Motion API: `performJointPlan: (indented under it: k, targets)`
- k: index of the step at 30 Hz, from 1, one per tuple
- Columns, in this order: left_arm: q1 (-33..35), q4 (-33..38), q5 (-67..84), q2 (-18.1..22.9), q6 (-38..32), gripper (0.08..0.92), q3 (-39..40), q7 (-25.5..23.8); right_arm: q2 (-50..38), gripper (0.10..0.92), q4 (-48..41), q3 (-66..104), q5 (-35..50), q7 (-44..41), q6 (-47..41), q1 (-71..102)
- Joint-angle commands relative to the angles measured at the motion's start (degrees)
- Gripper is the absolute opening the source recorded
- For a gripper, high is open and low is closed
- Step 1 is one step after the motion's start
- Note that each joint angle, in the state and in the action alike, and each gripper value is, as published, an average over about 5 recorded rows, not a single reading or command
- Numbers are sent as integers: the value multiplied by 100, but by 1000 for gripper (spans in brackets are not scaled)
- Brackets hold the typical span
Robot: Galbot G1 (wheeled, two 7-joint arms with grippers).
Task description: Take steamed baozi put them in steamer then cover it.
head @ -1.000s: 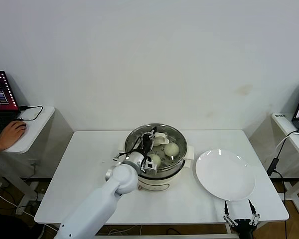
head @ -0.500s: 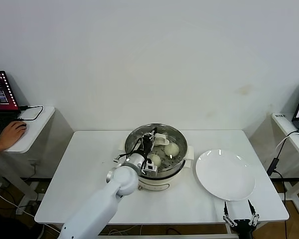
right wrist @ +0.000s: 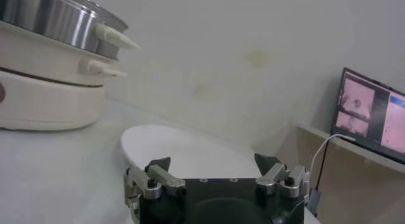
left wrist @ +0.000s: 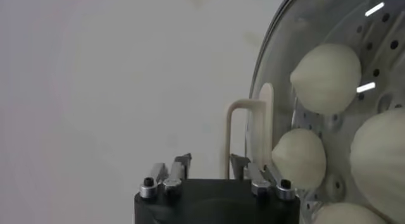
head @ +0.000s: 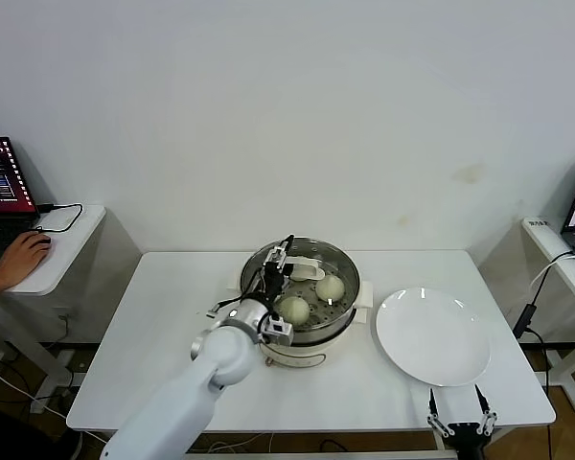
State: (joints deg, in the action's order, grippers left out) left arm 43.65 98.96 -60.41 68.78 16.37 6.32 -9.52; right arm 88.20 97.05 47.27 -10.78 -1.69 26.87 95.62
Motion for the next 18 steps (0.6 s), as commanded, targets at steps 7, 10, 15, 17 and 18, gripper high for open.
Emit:
performJointPlan:
  k: [7, 10, 15, 17, 18]
  targets:
    - [2394, 1921, 2418, -702, -536, 803, -1179, 1138, -24, 823, -2, -27, -10, 1, 12, 13]
    - [3113, 2084, 3504, -645, -1100, 820, -1539, 1782, -33, 823, 20, -44, -6, 1, 15, 24]
    - [4249, 1913, 5390, -29, -2511, 823, -2639, 2301, -83, 823, 91, -118, 34, -8, 5, 57]
    - [4582, 1948, 6004, 164, -2645, 823, -2985, 2350, -162, 822, 162, -180, 123, -40, -18, 106]
    - [4730, 1982, 6319, 201, -2660, 823, -3088, 2377, -212, 822, 207, -220, 184, -64, -30, 140]
